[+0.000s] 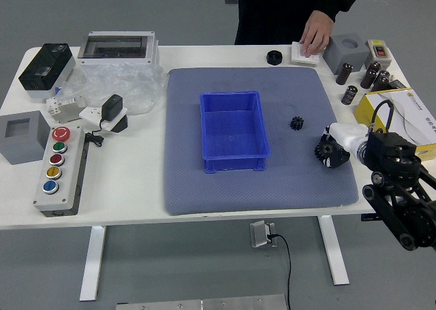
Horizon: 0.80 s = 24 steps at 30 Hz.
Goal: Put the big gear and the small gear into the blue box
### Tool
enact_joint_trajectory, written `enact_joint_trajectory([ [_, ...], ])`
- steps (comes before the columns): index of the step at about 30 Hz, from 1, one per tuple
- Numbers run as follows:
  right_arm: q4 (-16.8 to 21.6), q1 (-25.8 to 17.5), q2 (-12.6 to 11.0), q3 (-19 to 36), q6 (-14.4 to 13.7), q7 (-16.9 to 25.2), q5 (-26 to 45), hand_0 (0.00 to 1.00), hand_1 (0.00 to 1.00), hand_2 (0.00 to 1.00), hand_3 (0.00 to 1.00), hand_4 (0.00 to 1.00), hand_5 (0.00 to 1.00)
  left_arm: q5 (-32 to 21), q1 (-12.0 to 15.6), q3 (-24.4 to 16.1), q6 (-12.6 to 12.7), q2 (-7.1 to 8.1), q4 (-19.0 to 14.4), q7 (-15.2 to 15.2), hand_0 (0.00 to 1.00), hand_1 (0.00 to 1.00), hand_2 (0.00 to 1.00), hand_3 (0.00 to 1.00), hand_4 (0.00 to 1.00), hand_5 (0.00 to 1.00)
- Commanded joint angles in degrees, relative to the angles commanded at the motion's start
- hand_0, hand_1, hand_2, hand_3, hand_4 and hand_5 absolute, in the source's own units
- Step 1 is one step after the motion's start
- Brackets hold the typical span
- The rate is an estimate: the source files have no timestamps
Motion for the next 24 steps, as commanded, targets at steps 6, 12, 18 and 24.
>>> enact_joint_trajectory([
  [6,-0.14,0.04,0.16,0.01,-1.03,-0.08,0.0,0.71,0.609,0.668,0.666,0.678,0.211,0.05,0.04,0.03,-0.02,0.02,0.0,0.01,0.778,0.744,0.727,0.664,0.545,0.228],
  [12,-0.38,0.01,0.27,-0.04,-1.94,-0.02,0.0,0.678,0.548,0.579,0.639,0.652,0.213,0.02,0.08,0.13,-0.05,0.01,0.0,0.02,0.778,0.744,0.725,0.664,0.544,0.225],
  [18,-0.63,-0.02,0.27,-0.2,-2.37,0.05,0.0,0.661,0.507,0.516,0.614,0.612,0.191,0.04,0.09,0.14,-0.07,0.03,0.0,0.05,0.778,0.743,0.727,0.663,0.544,0.225],
  [24,-0.51,0.01,0.28,-0.26,-2.74,0.09,0.0,0.652,0.492,0.503,0.601,0.595,0.187,0.08,0.14,0.17,-0.1,0.04,0.0,0.06,0.778,0.744,0.726,0.663,0.544,0.225],
])
